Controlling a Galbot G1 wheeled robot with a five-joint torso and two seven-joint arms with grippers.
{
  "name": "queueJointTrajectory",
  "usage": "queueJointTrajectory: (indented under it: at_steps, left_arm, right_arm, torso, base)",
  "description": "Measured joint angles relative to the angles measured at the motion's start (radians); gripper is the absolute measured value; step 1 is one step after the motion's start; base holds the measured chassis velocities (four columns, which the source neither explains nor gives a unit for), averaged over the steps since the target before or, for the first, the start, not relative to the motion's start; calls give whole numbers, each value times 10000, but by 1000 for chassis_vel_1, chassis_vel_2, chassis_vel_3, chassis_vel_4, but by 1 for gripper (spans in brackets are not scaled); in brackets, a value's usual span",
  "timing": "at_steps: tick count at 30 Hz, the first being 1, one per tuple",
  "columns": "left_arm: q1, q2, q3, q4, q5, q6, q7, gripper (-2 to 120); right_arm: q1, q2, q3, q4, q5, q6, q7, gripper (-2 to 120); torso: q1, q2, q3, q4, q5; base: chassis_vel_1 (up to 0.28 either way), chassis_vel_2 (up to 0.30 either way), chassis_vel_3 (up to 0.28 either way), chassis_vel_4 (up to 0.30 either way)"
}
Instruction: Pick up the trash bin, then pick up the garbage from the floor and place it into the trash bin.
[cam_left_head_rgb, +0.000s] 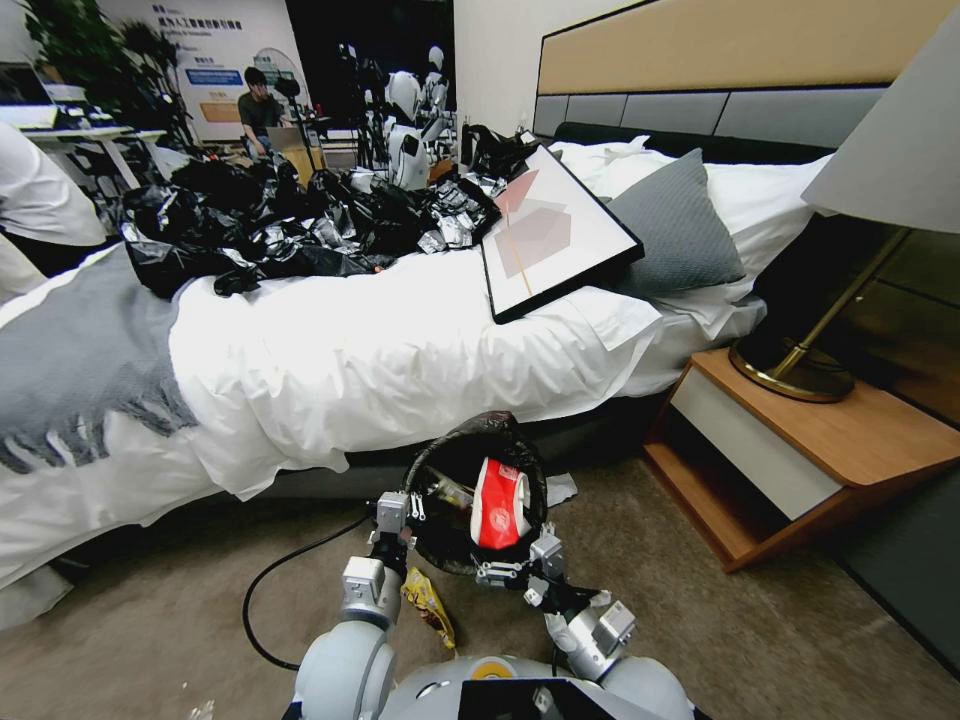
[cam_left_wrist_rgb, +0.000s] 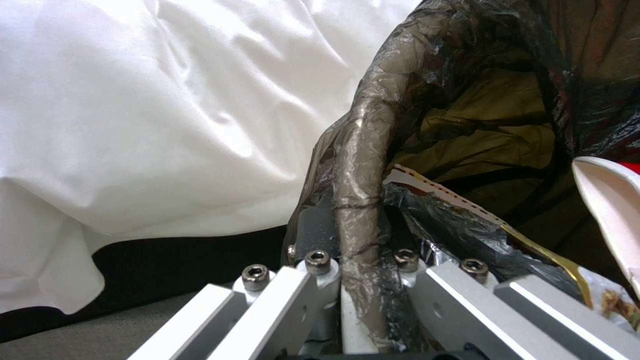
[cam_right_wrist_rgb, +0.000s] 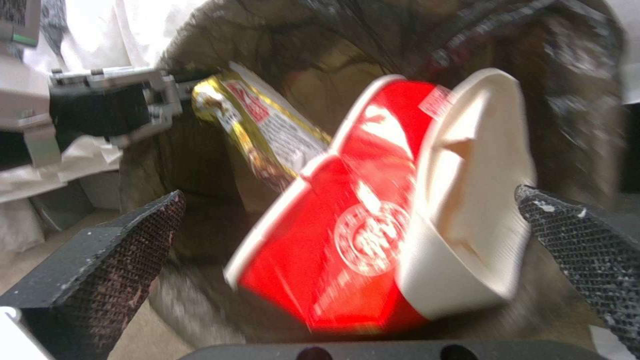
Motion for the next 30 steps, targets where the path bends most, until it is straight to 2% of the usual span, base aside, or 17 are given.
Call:
queueJointTrajectory:
  at_steps: [11, 19, 23, 26, 28, 30]
  left_arm:
    - [-255, 29, -418, -59, -420, 153, 0, 0]
    - [-302, 33, -352, 56, -430, 154, -3, 0]
    - [-292, 52, -319, 184, -421, 154, -12, 0]
    - [-270, 71, -364, 236, -417, 152, -23, 0]
    - [-270, 71, -364, 236, -417, 152, -23, 0]
    - [-229, 74, -443, 272, -414, 136, -41, 0]
  right_arm:
    - [-599, -426, 712, 138, -254, 319, -152, 100]
    - [-737, -438, 1118, 226, -426, 587, -256, 100]
    - [-648, -227, 1229, 258, -762, 896, -229, 100]
    - [-545, 258, 1425, 326, -1598, 1522, -57, 100]
    - [-545, 258, 1425, 326, -1598, 1522, -57, 100]
    - [-520, 1039, 1622, 488, -2327, 1989, 337, 100]
  torso:
    - [0, 0, 1, 0, 0]
    - [0, 0, 1, 0, 0]
    - [0, -1, 1, 0, -1]
    - [0, 0, 1, 2, -1]
    - [0, 0, 1, 2, -1]
    - [0, -1, 1, -2, -1]
  base:
    - [0, 0, 0, 0]
    - [0, 0, 0, 0]
    - [0, 0, 0, 0]
    - [0, 0, 0, 0]
    - [0, 0, 0, 0]
    - [0, 0, 0, 0]
